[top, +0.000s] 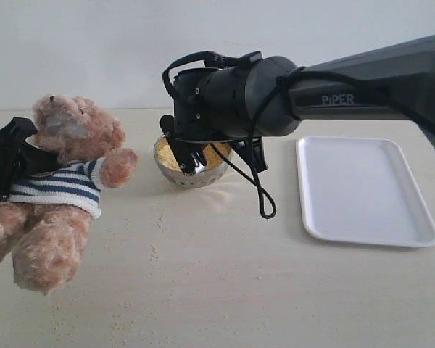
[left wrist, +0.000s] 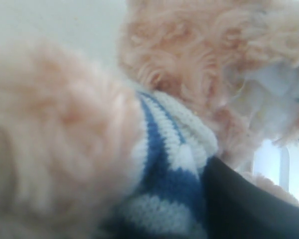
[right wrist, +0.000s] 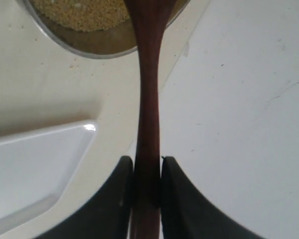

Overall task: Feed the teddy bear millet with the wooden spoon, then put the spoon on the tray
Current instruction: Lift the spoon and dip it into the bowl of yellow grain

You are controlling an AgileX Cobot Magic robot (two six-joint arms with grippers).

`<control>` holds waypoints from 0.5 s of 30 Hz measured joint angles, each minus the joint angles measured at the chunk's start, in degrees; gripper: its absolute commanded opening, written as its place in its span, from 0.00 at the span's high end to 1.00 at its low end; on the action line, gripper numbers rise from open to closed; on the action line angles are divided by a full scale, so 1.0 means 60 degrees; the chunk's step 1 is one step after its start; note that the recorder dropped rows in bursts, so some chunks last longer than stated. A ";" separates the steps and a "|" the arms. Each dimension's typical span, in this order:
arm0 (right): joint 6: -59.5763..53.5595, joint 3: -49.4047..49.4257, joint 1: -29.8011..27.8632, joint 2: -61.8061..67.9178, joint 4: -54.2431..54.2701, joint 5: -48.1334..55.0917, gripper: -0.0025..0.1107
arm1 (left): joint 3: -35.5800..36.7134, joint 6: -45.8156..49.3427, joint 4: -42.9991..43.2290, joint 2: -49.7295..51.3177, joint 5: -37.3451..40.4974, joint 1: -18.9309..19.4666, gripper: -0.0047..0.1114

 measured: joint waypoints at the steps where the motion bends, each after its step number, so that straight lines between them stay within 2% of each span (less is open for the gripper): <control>1: 0.0000 0.0000 0.0000 0.0045 -0.0074 0.0000 0.98 | 0.0000 0.0000 0.0000 0.0000 -0.0014 0.0000 0.92; 15: 0.0000 -0.0007 0.0000 0.0401 -0.0457 -0.0074 0.98 | 0.0000 0.0000 0.0000 0.0000 -0.0014 0.0000 0.92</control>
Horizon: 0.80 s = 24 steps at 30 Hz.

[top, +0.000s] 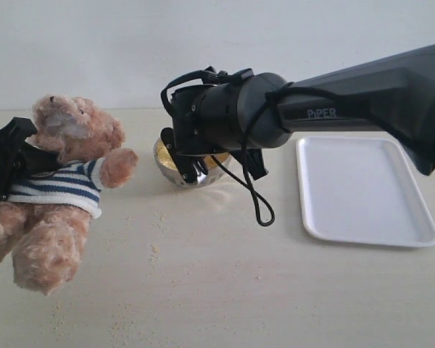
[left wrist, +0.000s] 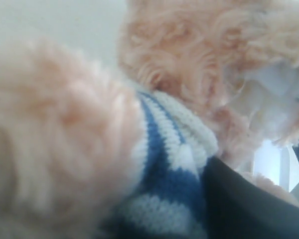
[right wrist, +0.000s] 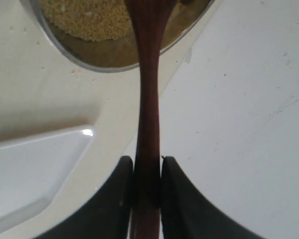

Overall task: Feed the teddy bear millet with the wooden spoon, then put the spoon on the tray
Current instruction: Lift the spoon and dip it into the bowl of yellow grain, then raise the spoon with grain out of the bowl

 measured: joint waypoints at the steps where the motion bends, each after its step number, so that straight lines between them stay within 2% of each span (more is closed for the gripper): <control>1: 0.0000 0.0000 0.0000 0.0000 0.0089 -0.0022 0.98 | 0.0000 0.0000 0.0000 0.0000 0.0000 0.0000 0.92; 24: 0.0745 0.0000 0.0000 -0.0172 0.2174 0.0441 0.98 | 0.0000 0.0000 0.0000 0.0000 0.0000 0.0000 0.92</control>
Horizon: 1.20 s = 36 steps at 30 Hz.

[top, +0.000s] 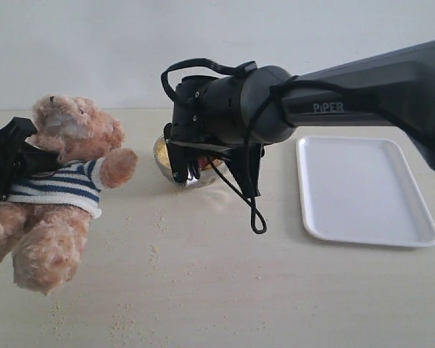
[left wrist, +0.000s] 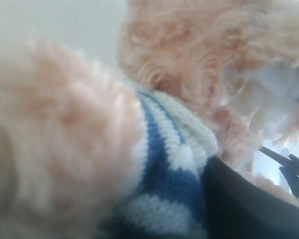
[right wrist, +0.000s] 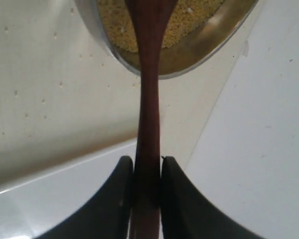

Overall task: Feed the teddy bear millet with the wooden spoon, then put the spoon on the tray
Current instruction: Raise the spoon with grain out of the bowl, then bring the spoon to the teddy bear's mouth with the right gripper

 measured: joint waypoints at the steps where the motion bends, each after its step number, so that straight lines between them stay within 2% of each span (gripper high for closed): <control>1: 0.0123 0.0000 0.0000 -0.0021 0.0000 0.0000 0.98 | 0.0000 0.0000 0.0000 0.0000 0.0000 0.0000 0.92; 12: 0.1200 0.0000 -0.0040 -0.0358 0.0266 -0.0172 0.98 | 0.0000 0.0000 0.0000 0.0000 0.0000 0.0000 0.92; 16: 0.1278 -0.0084 -0.0373 -0.0355 0.1358 -0.0150 0.98 | 0.0000 0.0000 0.0000 0.0000 0.0000 0.0000 0.92; 19: 0.1222 -0.0494 -0.0883 -0.0379 0.2935 -0.0110 0.98 | 0.0000 0.0000 0.0000 0.0000 0.0000 0.0000 0.92; 22: 0.0576 -0.0812 -0.0929 -0.0569 0.3790 0.0017 0.98 | 0.0000 0.0000 0.0000 0.0000 0.0000 0.0000 0.92; 27: 0.0122 -0.1004 -0.0944 -0.0589 0.4334 0.0556 0.98 | 0.0000 0.0000 0.0000 0.0000 0.0000 0.0000 0.92; 32: 0.0466 -0.1355 -0.0944 -0.1032 0.4605 0.0664 0.98 | 0.0000 0.0000 0.0000 0.0000 0.0000 0.0000 0.92; 36: 0.0466 -0.1822 -0.0944 -0.1727 0.5492 0.0938 0.98 | 0.0000 0.0000 0.0000 0.0000 0.0202 0.0000 0.92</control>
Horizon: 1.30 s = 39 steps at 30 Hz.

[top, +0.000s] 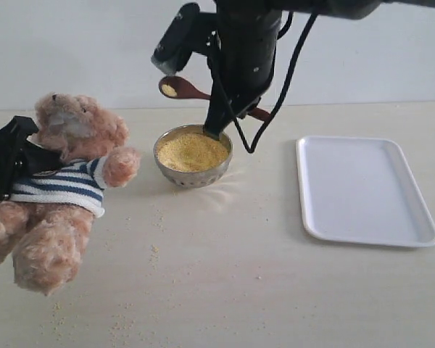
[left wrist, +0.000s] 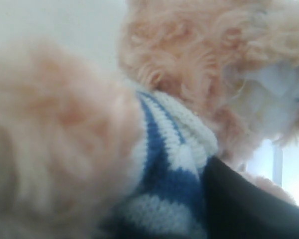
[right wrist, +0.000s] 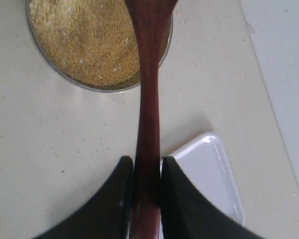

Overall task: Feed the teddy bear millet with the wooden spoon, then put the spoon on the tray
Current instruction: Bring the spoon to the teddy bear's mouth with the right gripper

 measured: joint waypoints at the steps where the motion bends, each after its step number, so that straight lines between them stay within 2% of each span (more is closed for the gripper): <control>1: -0.0036 -0.0101 0.0000 -0.0307 0.0401 0.0019 0.98 | 0.0000 0.0000 0.0000 0.0000 0.0085 0.0000 0.92; 4: -0.0492 -0.0171 0.0034 -0.0848 0.1337 0.0158 0.98 | 0.0000 0.0000 0.0000 0.0000 0.0224 0.0000 0.92; 8: -0.0994 -0.0186 0.0752 -0.1074 0.1654 0.0249 0.98 | 0.0000 -0.0978 0.0377 0.0103 0.0462 0.0000 0.92; 12: -0.0915 -0.0186 0.1629 -0.0966 0.0590 -0.0189 0.98 | 0.0000 -0.1749 0.1240 0.0222 0.0711 0.0000 0.92; 18: -0.0667 -0.0186 0.2225 -0.0623 -0.0638 -0.0390 0.98 | 0.0000 -0.2132 0.1235 0.0222 0.0724 0.0000 0.92; 26: -0.0424 -0.0186 0.2448 0.0024 -0.1738 -0.0430 0.98 | 0.0000 -0.2166 0.0753 0.0222 0.1355 0.0000 0.92; 39: -0.0876 -0.0186 0.2463 0.0339 -0.3125 -0.0875 0.98 | 0.0000 -0.2166 0.0401 0.0222 0.1436 0.0000 0.92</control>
